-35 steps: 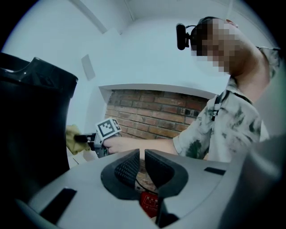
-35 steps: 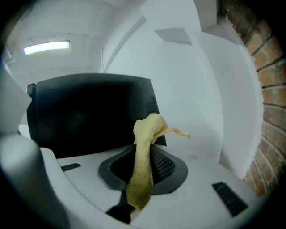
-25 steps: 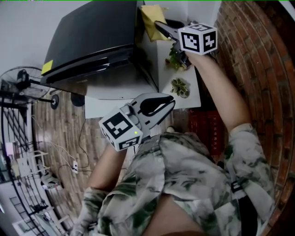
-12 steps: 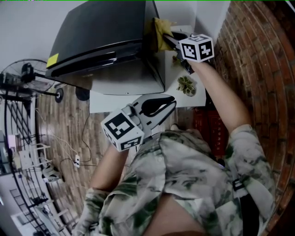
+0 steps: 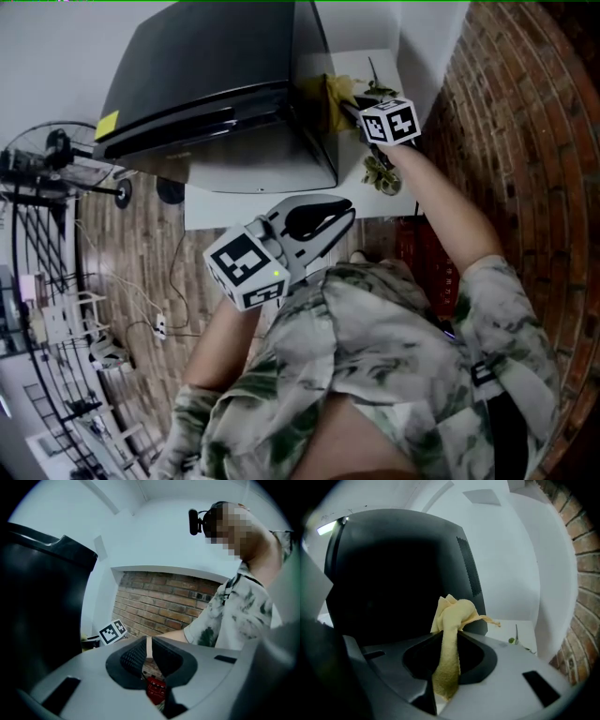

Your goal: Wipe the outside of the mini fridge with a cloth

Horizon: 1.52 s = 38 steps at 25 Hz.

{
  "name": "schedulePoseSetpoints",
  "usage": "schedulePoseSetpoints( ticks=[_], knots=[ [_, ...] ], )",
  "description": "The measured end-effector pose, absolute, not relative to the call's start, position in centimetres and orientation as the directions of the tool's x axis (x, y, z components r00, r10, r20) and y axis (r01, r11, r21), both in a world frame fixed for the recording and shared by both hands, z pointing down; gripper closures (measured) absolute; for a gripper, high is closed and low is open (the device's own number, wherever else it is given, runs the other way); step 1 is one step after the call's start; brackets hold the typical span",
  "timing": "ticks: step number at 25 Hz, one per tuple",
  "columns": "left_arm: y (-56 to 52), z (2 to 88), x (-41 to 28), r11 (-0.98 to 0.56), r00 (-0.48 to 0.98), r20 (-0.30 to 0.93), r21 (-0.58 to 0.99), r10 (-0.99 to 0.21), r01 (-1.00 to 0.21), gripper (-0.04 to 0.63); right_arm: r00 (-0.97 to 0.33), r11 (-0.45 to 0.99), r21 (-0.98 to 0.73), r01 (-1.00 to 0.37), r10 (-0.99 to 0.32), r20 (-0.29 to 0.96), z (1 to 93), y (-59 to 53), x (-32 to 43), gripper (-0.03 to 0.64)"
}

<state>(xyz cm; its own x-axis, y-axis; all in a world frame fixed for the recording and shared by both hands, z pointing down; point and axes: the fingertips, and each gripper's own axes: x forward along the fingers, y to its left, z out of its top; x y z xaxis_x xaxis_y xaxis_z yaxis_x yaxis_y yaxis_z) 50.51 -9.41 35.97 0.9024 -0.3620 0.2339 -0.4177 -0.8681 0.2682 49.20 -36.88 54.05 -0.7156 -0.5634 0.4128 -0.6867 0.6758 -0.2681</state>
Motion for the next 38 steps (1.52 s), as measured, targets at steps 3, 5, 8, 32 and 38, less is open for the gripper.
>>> schedulePoseSetpoints(
  ticks=[3,5,8,32,38],
  knots=[
    [-9.4,35.9,50.5,-0.864,0.907,0.222,0.291,-0.358,-0.412,0.566,-0.696,0.666,-0.26,-0.7,-0.553,0.458,56.4,-36.7,49.5,0.531],
    [-9.5,35.8,50.4,-0.862,0.909,0.214,0.299,-0.358,-0.41,0.566,-0.686,0.66,-0.255,-0.706,-0.55,0.475,57.2,-36.7,49.8,0.531],
    [-9.6,35.8,50.3,-0.862,0.908,0.214,0.296,-0.359,-0.411,0.566,-0.689,0.651,-0.273,-0.708,-0.553,0.468,56.9,-36.5,50.1,0.531],
    [-9.7,36.1,50.5,-0.874,0.922,0.195,0.301,-0.335,-0.381,0.566,-0.847,0.786,-0.341,-0.515,-0.527,0.064,33.8,-28.1,49.7,0.531],
    [-9.6,36.5,50.1,-0.866,0.915,0.202,0.303,-0.349,-0.397,0.566,-0.841,0.76,-0.366,-0.536,-0.519,0.155,39.4,-28.3,49.0,0.531]
  ],
)
